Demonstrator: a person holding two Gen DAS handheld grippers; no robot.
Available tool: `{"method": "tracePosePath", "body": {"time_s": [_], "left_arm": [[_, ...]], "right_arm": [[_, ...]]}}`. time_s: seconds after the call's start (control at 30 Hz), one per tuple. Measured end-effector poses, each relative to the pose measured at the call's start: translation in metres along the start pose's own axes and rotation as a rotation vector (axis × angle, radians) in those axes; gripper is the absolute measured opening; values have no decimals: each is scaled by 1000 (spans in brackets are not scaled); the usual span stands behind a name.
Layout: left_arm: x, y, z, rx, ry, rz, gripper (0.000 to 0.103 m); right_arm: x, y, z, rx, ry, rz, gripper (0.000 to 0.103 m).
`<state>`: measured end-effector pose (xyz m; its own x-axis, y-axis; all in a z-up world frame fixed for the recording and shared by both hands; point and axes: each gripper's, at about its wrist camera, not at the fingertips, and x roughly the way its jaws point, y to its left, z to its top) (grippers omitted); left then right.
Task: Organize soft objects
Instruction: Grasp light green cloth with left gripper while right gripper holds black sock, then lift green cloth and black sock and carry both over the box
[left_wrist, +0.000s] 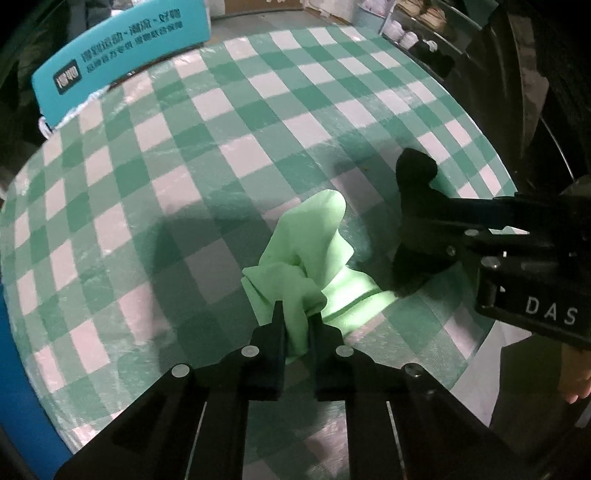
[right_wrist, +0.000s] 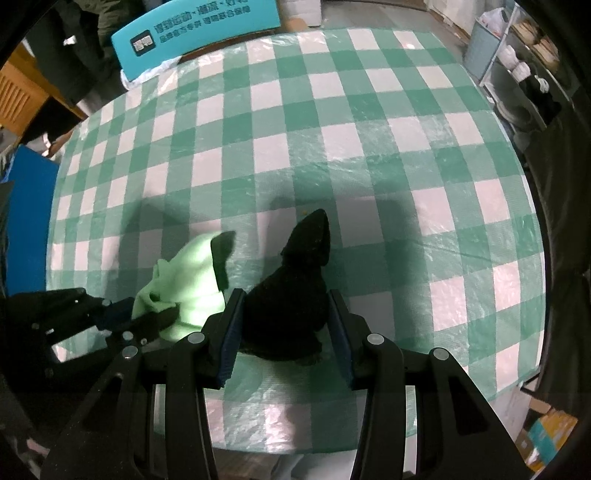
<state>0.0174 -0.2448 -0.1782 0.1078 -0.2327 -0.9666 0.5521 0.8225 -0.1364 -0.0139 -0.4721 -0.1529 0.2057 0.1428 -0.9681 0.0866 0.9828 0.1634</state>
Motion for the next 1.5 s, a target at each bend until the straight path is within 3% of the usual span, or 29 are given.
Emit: {"method": "tracePosePath", "body": {"time_s": [0.57, 1.0, 1.5], "left_arm": [[-55, 38, -5, -54, -99, 120, 10], [-100, 68, -16, -120, -166, 193, 10], [-149, 115, -45, -206, -240, 245, 10]], "right_arm": [[-34, 38, 6, -113, -80, -15, 43], [-71, 82, 15, -197, -167, 32, 43], [-85, 145, 25, -305, -195, 74, 43]]}}
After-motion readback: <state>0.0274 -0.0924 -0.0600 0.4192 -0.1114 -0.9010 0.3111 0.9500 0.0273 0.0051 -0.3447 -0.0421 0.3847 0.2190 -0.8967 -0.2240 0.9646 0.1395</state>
